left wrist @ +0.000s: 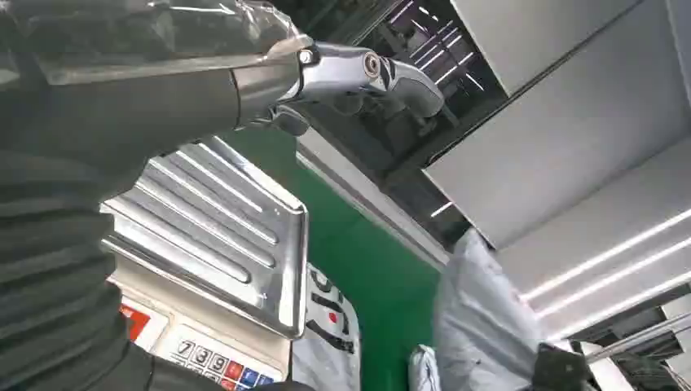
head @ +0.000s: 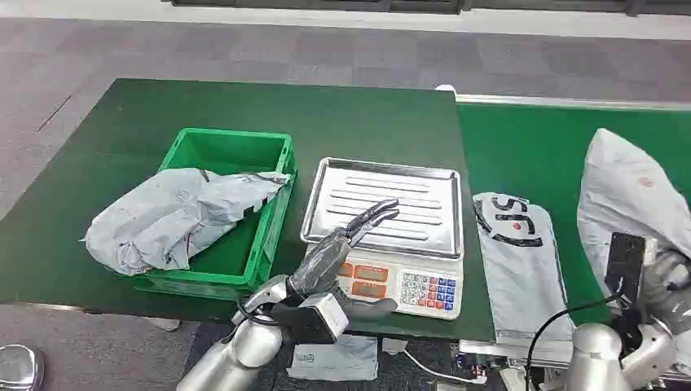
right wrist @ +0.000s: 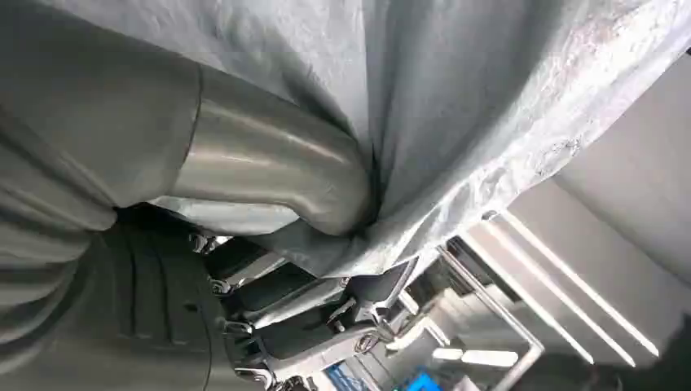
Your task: Moved the parcel from conveyor to table for the left to box.
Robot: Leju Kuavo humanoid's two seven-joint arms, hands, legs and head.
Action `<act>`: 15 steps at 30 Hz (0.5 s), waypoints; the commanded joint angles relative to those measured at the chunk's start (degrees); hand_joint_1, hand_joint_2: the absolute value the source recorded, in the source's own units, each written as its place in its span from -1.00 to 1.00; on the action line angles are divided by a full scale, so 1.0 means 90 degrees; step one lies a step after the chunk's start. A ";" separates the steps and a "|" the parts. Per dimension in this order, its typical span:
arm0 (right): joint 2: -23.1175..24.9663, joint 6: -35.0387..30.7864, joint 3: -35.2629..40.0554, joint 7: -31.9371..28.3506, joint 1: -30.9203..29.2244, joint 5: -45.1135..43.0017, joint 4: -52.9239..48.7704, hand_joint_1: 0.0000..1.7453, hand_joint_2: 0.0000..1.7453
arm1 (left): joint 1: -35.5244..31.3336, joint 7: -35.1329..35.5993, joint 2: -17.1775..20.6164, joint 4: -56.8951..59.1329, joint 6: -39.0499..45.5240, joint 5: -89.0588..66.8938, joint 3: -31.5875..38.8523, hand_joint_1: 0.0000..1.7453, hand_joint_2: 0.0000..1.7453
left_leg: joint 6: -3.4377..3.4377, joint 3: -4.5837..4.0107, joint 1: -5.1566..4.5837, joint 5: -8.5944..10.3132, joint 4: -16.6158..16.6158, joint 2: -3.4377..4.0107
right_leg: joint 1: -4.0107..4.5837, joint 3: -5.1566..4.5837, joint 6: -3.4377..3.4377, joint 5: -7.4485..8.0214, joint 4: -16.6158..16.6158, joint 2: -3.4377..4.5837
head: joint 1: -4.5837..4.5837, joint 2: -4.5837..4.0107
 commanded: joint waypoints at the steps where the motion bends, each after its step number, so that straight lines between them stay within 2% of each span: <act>1: 0.0563 -0.0012 0.0247 -0.0033 0.0063 -0.0109 -0.1157 1.00 1.00 | 0.0008 0.0019 0.0134 0.0036 0.0056 -0.0063 -0.0105 -1.00 1.00 | -0.0002 0.0003 0.0001 -0.0001 -0.0003 0.0014 | 0.0002 0.0000 -0.0005 0.0003 -0.0004 0.0012 | 0.0000 0.0000; 11: 0.0677 -0.0012 0.0664 -0.0149 0.0332 -0.0342 -0.1596 1.00 1.00 | 0.0003 0.0052 0.0152 0.0016 0.0074 -0.0089 -0.0057 -1.00 1.00 | -0.0004 0.0003 0.0002 -0.0001 -0.0006 0.0015 | 0.0002 0.0001 -0.0007 0.0004 -0.0006 0.0013 | 0.0000 0.0000; 15: 0.0797 -0.0012 0.0867 -0.0300 0.0635 -0.0486 -0.2123 1.00 1.00 | -0.0008 0.0080 0.0176 0.0028 0.0096 -0.0093 -0.0031 -1.00 1.00 | -0.0004 0.0010 0.0005 0.0001 -0.0011 0.0012 | 0.0006 0.0009 -0.0008 0.0005 -0.0015 0.0009 | 0.0000 0.0000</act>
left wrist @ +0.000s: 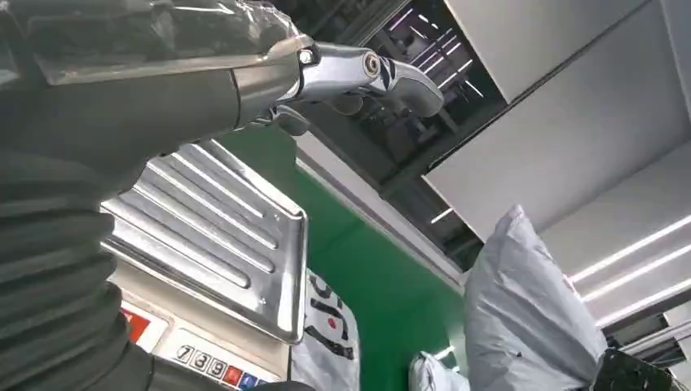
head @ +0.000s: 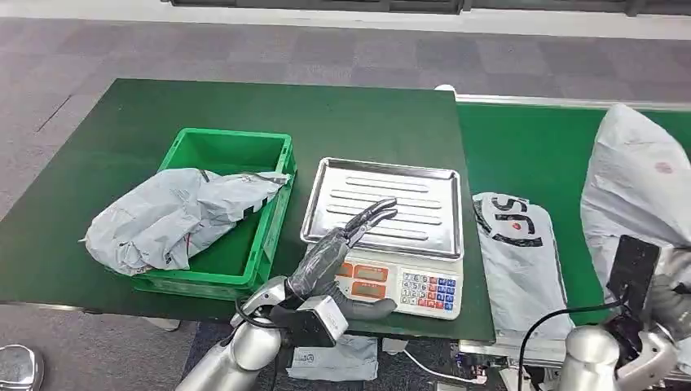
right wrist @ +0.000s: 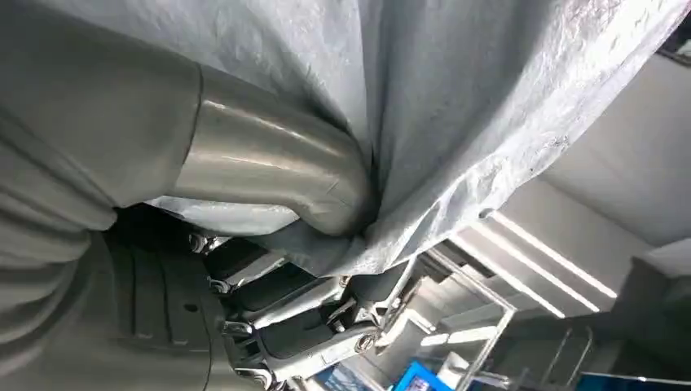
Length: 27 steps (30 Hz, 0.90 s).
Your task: Moved the parcel from conveyor to table for the left to box.
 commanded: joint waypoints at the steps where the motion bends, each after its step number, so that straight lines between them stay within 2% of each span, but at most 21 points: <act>1: 0.0271 -0.0012 0.0591 -0.0241 0.0371 -0.0263 -0.0974 1.00 1.00 | -0.0076 0.0043 0.0179 0.0135 0.0041 -0.0012 -0.0026 -1.00 1.00 | -0.0003 0.0004 0.0001 0.0000 -0.0004 0.0008 | 0.0002 0.0001 -0.0005 0.0001 -0.0003 0.0006 | 0.0000 0.0000; 12: 0.0599 -0.0012 0.1733 -0.0241 0.1522 -0.0279 -0.3215 1.00 1.00 | -0.0126 0.0050 0.0137 0.0210 0.0034 -0.0001 -0.0021 -1.00 1.00 | -0.0006 -0.0004 -0.0001 0.0001 -0.0002 0.0000 | 0.0000 -0.0006 -0.0009 -0.0005 0.0003 -0.0002 | 0.0000 0.0000; 17: 0.0674 -0.0012 0.1977 -0.0235 0.1879 -0.0459 -0.3271 1.00 1.00 | -0.0101 0.0042 0.0118 0.0256 0.0036 -0.0006 -0.0029 -1.00 1.00 | -0.0007 0.0008 0.0006 0.0002 -0.0013 0.0008 | 0.0007 0.0007 -0.0013 -0.0001 -0.0014 0.0004 | 0.0000 0.0000; 20: 0.0546 -0.0012 0.2061 -0.0140 0.2076 -0.0814 -0.3189 1.00 1.00 | -0.0116 0.0063 0.0099 0.0211 0.0074 -0.0067 -0.0057 -1.00 1.00 | -0.0004 -0.0001 0.0002 0.0002 -0.0004 -0.0003 | 0.0002 -0.0001 -0.0007 -0.0005 -0.0004 -0.0003 | 0.0000 0.0000; 27: 0.0421 -0.0012 0.2126 -0.0003 0.2155 -0.1020 -0.2993 1.00 1.00 | -0.0079 0.0119 0.0102 0.0136 0.0079 -0.0098 -0.0060 -1.00 1.00 | -0.0006 0.0010 0.0007 0.0003 -0.0014 0.0007 | 0.0008 0.0011 -0.0011 0.0001 -0.0018 0.0004 | 0.0000 0.0000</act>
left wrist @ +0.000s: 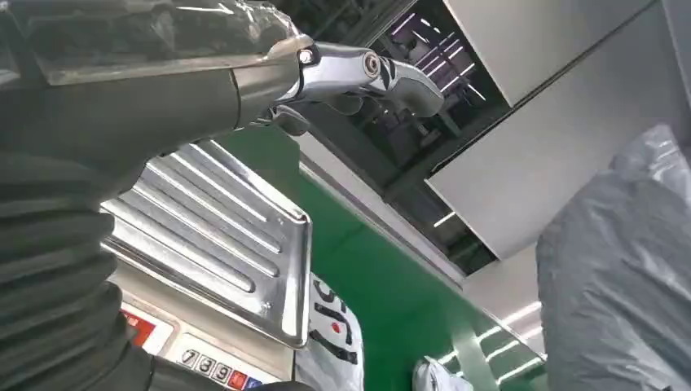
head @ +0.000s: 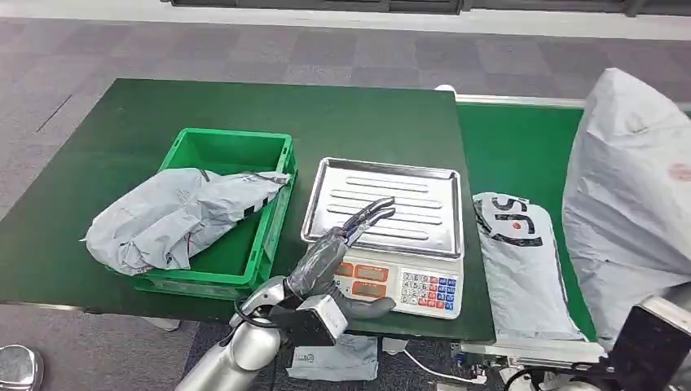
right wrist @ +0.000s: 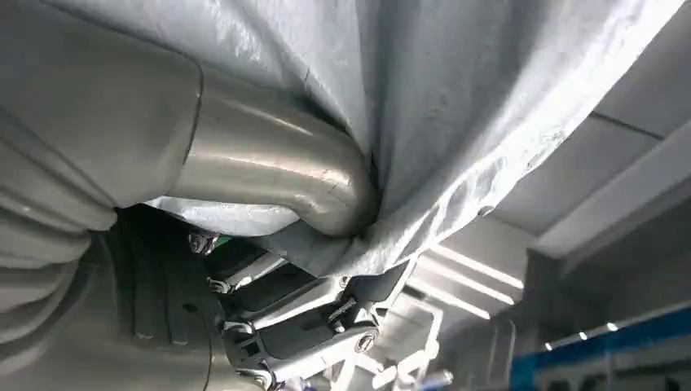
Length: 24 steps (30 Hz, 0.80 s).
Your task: Moved the parcel from conveyor to table for the left to box.
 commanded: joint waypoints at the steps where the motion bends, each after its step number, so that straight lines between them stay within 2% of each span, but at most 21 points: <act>1: -0.0172 -0.0012 0.0373 0.0133 0.0150 -0.0162 0.0094 1.00 1.00 | -0.0082 0.0063 0.0076 0.0153 0.0021 -0.0066 -0.0060 -1.00 1.00 | -0.0002 0.0009 0.0004 0.0000 -0.0007 0.0006 | 0.0005 0.0008 -0.0005 0.0003 -0.0009 0.0004 | 0.0000 0.0000; 24: -0.0222 -0.0010 0.0307 0.0295 0.0298 -0.0253 0.0010 1.00 1.00 | -0.0056 0.0083 0.0060 0.0121 0.0001 -0.0086 -0.0095 -1.00 1.00 | -0.0001 0.0006 0.0001 0.0000 -0.0004 0.0004 | 0.0002 0.0004 -0.0003 0.0001 -0.0005 0.0003 | 0.0000 0.0000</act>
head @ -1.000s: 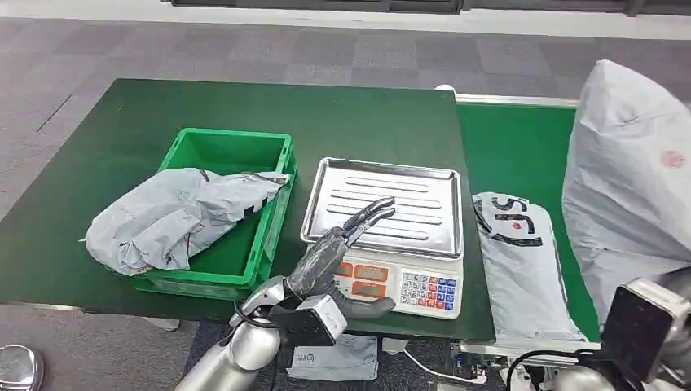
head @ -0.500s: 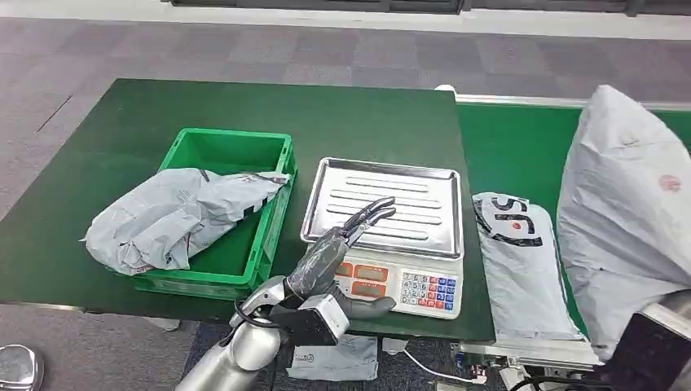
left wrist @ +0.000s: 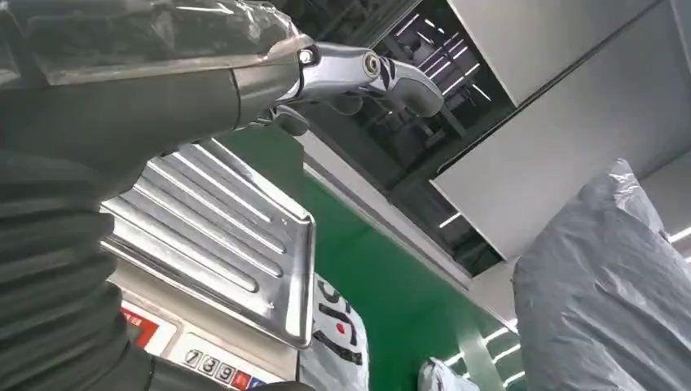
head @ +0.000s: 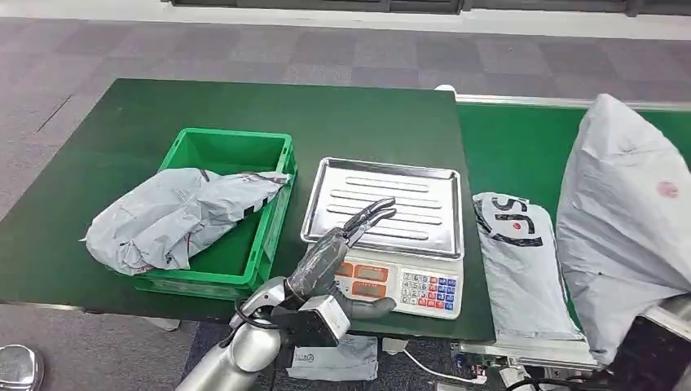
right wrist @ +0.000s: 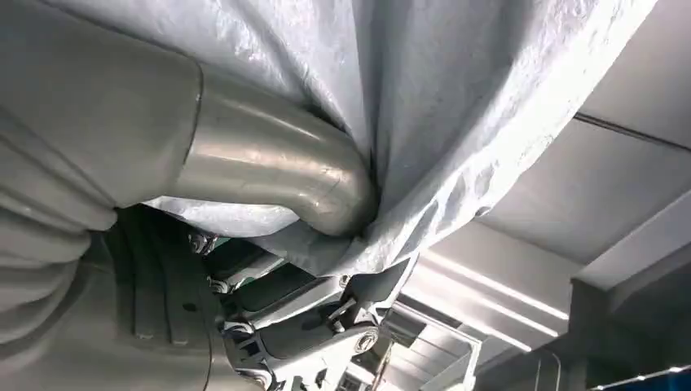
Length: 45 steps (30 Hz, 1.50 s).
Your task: Moved the parcel from conveyor to table for the left to box.
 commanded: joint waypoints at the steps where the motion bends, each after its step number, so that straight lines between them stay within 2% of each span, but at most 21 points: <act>1: -0.0195 -0.0010 0.0183 0.0011 -0.0054 -0.0037 0.0017 1.00 1.00 | -0.0085 0.0022 0.0077 0.0153 -0.0006 -0.0001 -0.0095 -1.00 1.00 | -0.0001 0.0010 0.0005 0.0002 -0.0010 0.0008 | 0.0006 0.0010 -0.0005 0.0005 -0.0014 0.0006 | 0.0000 0.0000; 22: -0.0052 0.0055 0.0035 -0.0043 0.0066 -0.0128 -0.0210 1.00 1.00 | -0.0162 -0.0008 -0.0037 0.0156 -0.0037 0.0008 -0.0049 -1.00 1.00 | -0.0001 0.0004 0.0002 0.0001 -0.0005 0.0002 | 0.0003 0.0005 -0.0004 0.0002 -0.0007 0.0000 | 0.0000 0.0000; 26: -0.0024 0.0047 0.0016 -0.0034 0.0087 -0.0142 -0.0271 1.00 1.00 | -0.0209 -0.0014 -0.0031 0.0157 -0.0061 0.0006 -0.0045 -1.00 1.00 | -0.0003 0.0027 0.0015 0.0010 -0.0034 0.0006 | 0.0017 0.0032 -0.0012 0.0015 -0.0045 0.0001 | 0.0000 0.0000; 28: -0.0023 0.0034 0.0002 -0.0034 0.0102 -0.0139 -0.0315 1.00 1.00 | -0.0211 -0.0014 -0.0020 0.0158 -0.0064 0.0011 -0.0037 -1.00 1.00 | -0.0002 0.0005 0.0007 0.0001 -0.0005 0.0003 | 0.0008 0.0007 -0.0006 0.0003 -0.0011 0.0000 | 0.0000 0.0000; 40: 0.0000 0.0021 -0.0023 -0.0074 0.0168 -0.0072 -0.0504 1.00 1.00 | -0.0193 -0.0038 -0.0044 0.0164 -0.0070 0.0029 -0.0032 -1.00 1.00 | -0.0002 0.0007 0.0007 0.0003 -0.0008 0.0001 | 0.0008 0.0010 -0.0006 0.0005 -0.0014 -0.0001 | 0.0000 0.0000; 43: 0.0036 0.0099 0.0064 -0.0128 0.0264 0.0092 -0.0700 1.00 1.00 | -0.0146 -0.0204 -0.0032 0.0013 0.0018 0.0067 -0.0033 -1.00 1.00 | -0.0002 0.0010 0.0005 0.0001 -0.0009 0.0004 | 0.0006 0.0010 -0.0006 0.0003 -0.0012 0.0001 | 0.0000 0.0000; 45: -0.0014 0.0347 0.0195 0.0065 0.0294 0.0299 -0.0687 1.00 1.00 | -0.0064 -0.0352 -0.0010 -0.0220 0.0033 0.0182 -0.0033 -1.00 1.00 | -0.0002 0.0009 0.0007 -0.0001 -0.0007 0.0005 | 0.0009 0.0011 -0.0007 0.0003 -0.0013 0.0002 | 0.0000 0.0000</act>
